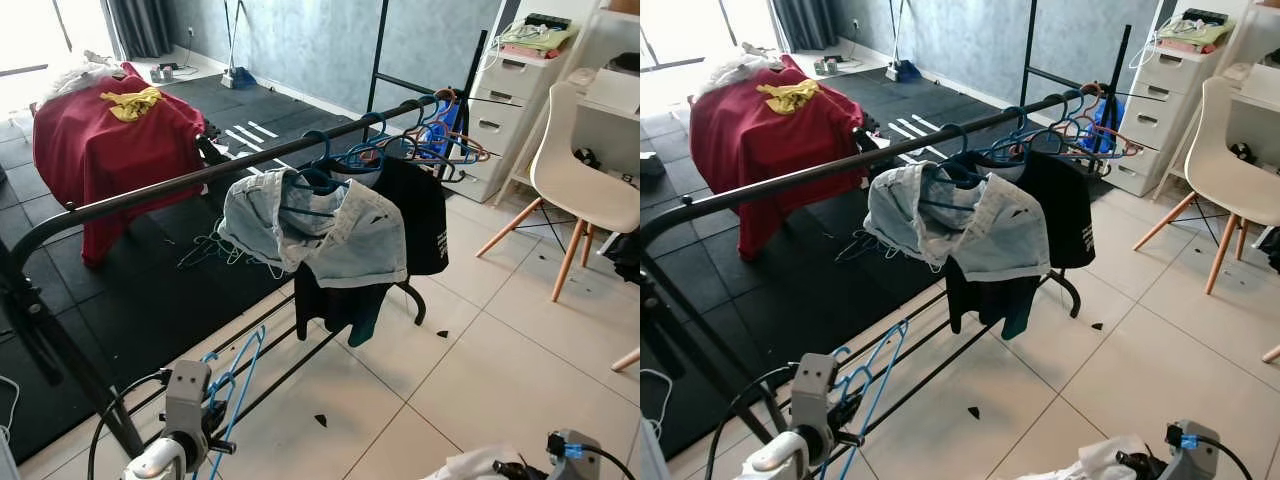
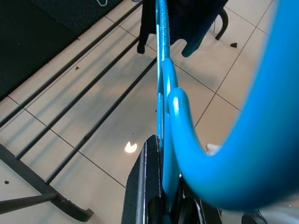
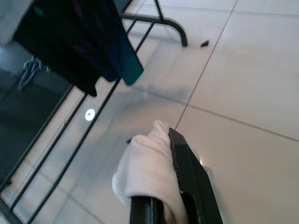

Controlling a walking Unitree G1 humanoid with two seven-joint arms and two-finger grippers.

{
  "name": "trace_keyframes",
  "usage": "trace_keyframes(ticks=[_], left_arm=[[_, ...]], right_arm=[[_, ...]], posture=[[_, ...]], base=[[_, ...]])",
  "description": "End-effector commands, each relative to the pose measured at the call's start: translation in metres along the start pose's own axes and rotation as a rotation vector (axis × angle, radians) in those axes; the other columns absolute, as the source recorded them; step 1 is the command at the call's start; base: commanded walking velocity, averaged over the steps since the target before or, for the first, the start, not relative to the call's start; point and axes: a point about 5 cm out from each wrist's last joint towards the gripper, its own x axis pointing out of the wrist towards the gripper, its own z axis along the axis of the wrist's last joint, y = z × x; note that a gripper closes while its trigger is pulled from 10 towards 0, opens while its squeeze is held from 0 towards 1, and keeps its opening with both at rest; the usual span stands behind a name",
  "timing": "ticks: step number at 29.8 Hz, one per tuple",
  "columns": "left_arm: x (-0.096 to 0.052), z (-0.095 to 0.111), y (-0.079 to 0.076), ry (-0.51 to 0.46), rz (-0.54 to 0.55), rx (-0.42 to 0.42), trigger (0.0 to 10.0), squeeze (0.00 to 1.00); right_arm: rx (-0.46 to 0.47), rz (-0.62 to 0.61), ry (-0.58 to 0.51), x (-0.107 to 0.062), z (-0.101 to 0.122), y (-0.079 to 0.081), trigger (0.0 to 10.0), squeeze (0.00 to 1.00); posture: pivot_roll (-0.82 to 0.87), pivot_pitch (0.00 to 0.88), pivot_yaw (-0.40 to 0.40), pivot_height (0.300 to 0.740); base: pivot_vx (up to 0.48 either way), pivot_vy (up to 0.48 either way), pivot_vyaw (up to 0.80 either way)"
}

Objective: Hang hanger

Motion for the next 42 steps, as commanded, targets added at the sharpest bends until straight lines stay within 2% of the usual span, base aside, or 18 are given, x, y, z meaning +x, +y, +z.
trace_keyframes(ticks=[1, 4, 8, 14, 16, 17, 20, 24, 26, 28, 31, 39, 42], left_arm=[[0.001, -0.005, -0.003, 0.026, -0.013, -0.006, 10.0, 0.00], [0.001, -0.007, 0.001, 0.038, -0.018, -0.019, 10.0, 0.00], [0.000, -0.007, 0.006, 0.033, 0.003, 0.032, 10.0, 0.00], [-0.007, -0.007, 0.023, -0.004, 0.073, 0.126, 10.0, 0.00], [-0.011, -0.009, 0.036, 0.023, 0.105, 0.186, 10.0, 0.00], [-0.011, -0.009, 0.036, 0.023, 0.105, 0.186, 10.0, 0.00], [-0.014, -0.013, 0.044, 0.067, 0.119, 0.273, 10.0, 0.00], [-0.015, -0.015, 0.045, 0.070, 0.096, 0.213, 10.0, 0.00], [-0.014, -0.010, 0.046, 0.053, 0.068, 0.201, 10.0, 0.00], [-0.012, -0.007, 0.046, 0.038, 0.067, 0.185, 10.0, 0.00], [-0.010, 0.001, 0.048, -0.002, 0.039, 0.099, 10.0, 0.00], [-0.012, 0.011, 0.050, -0.068, 0.025, 0.114, 10.0, 0.00], [-0.013, 0.011, 0.045, -0.087, -0.025, 0.081, 10.0, 0.00]], right_arm=[[0.001, 0.008, -0.049, 0.004, 0.006, 0.009, 10.0, 0.00], [-0.016, 0.014, -0.099, 0.003, 0.006, 0.027, 10.0, 0.00], [-0.013, 0.009, -0.118, -0.003, -0.002, 0.034, 10.0, 0.00], [0.010, -0.017, -0.092, -0.009, -0.021, 0.027, 10.0, 0.00], [0.001, -0.022, -0.089, -0.010, -0.022, 0.025, 10.0, 0.00], [0.001, -0.022, -0.089, -0.010, -0.022, 0.025, 10.0, 0.00], [-0.046, -0.019, -0.094, -0.011, -0.018, 0.027, 10.0, 0.00], [-0.087, -0.025, -0.103, -0.006, -0.007, 0.027, 10.0, 0.00], [-0.135, 0.016, -0.107, 0.000, -0.002, 0.034, 10.0, 0.00], [-0.139, 0.021, -0.109, 0.002, -0.001, 0.037, 10.0, 0.00], [-0.116, 0.037, -0.119, 0.004, 0.000, 0.039, 10.0, 0.00], [-0.131, 0.014, -0.129, -0.004, 0.004, 0.029, 10.0, 0.00], [-0.130, 0.024, -0.123, -0.009, 0.003, 0.027, 10.0, 0.00]], posture=[[-0.05, 0.063, -0.040, 0.740], [-0.05, 0.056, -0.034, 0.740], [-0.04, 0.050, -0.030, 0.740], [-0.03, 0.043, -0.033, 0.740], [-0.02, 0.046, -0.031, 0.740], [-0.02, 0.046, -0.031, 0.740], [-0.02, 0.061, -0.014, 0.740], [-0.02, 0.063, 0.001, 0.740], [-0.01, 0.058, 0.005, 0.740], [-0.01, 0.059, 0.005, 0.740], [-0.02, 0.067, 0.000, 0.740], [-0.03, 0.070, -0.004, 0.740], [-0.04, 0.078, -0.002, 0.740]], base=[[0.000, 0.000, 0.00], [0.000, 0.000, 0.00], [0.000, 0.000, 0.00], [0.000, 0.000, 0.00], [0.000, 0.000, 0.00], [0.000, 0.000, 0.00], [0.000, 0.000, 0.00], [0.000, 0.000, 0.00], [0.000, 0.000, 0.00], [0.000, 0.000, 0.00], [0.000, 0.000, 0.00], [0.000, 0.000, 0.00], [0.000, 0.000, 0.00]])
